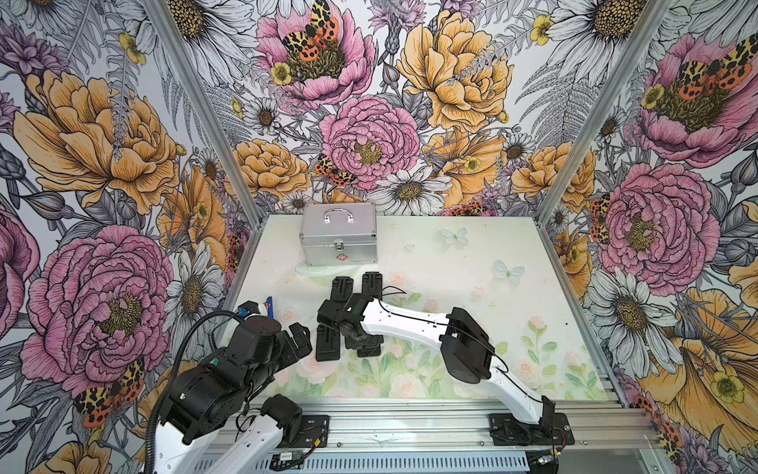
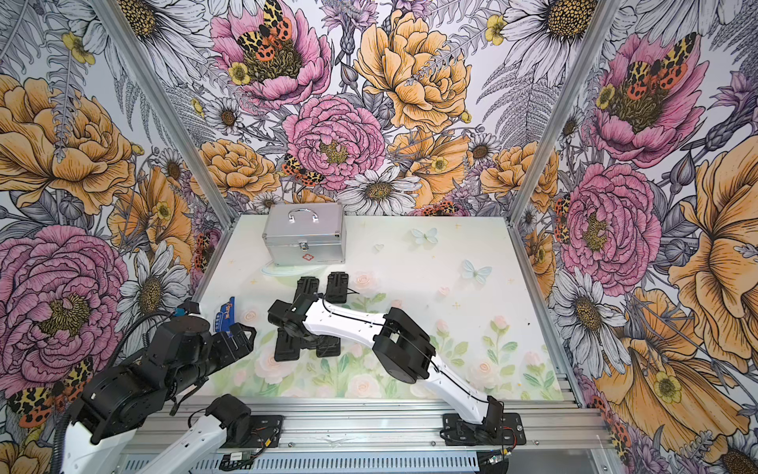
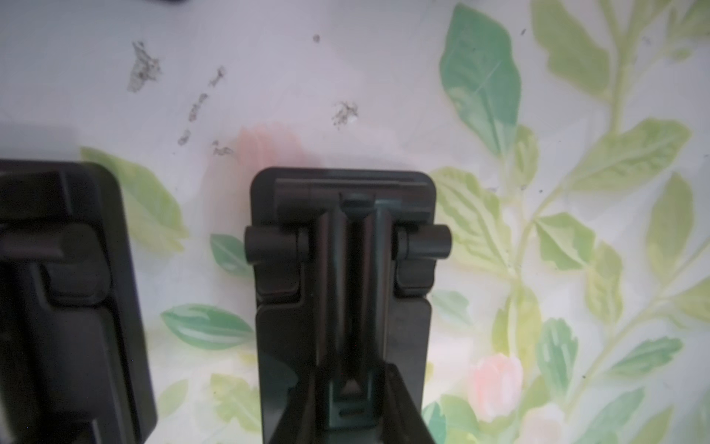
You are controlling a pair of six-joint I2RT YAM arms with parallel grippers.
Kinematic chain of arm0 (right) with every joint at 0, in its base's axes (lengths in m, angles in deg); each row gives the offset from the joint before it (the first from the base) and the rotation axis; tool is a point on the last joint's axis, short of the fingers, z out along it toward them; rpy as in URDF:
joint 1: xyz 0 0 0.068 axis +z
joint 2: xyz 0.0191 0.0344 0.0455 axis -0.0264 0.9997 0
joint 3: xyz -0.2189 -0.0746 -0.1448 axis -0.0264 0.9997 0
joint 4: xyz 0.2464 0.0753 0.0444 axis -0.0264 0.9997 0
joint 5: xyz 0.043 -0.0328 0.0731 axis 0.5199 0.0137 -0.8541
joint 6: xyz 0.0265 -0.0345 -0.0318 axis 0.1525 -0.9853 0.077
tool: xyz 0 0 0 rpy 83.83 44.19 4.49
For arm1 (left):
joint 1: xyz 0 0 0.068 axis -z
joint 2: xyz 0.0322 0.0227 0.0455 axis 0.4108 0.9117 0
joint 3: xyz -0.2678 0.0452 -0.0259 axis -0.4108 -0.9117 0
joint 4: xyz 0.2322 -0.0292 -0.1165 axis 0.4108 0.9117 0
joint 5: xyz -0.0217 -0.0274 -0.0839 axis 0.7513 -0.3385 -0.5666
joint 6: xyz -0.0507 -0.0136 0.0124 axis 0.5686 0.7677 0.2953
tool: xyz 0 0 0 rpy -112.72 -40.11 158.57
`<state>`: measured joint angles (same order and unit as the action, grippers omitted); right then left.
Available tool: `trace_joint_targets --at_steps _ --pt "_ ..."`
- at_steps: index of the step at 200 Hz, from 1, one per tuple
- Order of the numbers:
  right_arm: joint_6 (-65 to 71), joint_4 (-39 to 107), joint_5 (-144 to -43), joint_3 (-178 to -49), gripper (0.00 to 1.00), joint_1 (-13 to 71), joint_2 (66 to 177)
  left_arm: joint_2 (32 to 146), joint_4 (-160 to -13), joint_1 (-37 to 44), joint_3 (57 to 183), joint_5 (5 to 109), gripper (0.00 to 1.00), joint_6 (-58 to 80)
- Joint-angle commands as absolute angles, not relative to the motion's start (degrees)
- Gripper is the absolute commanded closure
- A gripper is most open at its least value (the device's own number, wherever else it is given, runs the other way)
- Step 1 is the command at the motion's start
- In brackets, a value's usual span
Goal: Open the phone stand
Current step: Pick up the phone stand at the center of the board, then open the phone stand.
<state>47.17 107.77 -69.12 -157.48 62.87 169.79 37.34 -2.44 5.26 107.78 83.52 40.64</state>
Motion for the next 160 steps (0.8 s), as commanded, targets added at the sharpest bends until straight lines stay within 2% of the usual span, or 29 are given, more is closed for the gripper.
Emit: trace_joint_targets --at_steps 1,55,97,119,160 --pt "45.3 107.9 -67.1 -155.5 1.00 59.4 162.7 40.7 -3.4 5.7 111.1 83.1 0.01 38.0" --pt "39.5 108.3 -67.0 -151.8 1.00 54.2 150.4 50.2 -10.6 5.7 115.9 80.6 0.01 33.5" --pt "31.7 108.9 -66.8 -149.4 1.00 49.1 142.4 62.6 -17.0 6.0 118.6 76.7 0.01 32.3" --pt "28.3 108.9 -67.8 -147.4 1.00 44.4 138.3 71.8 -18.1 6.1 123.3 76.1 0.01 31.2" --pt "23.1 105.6 -74.3 -139.9 1.00 34.4 130.4 85.7 -23.2 7.1 132.1 66.4 0.01 25.0"
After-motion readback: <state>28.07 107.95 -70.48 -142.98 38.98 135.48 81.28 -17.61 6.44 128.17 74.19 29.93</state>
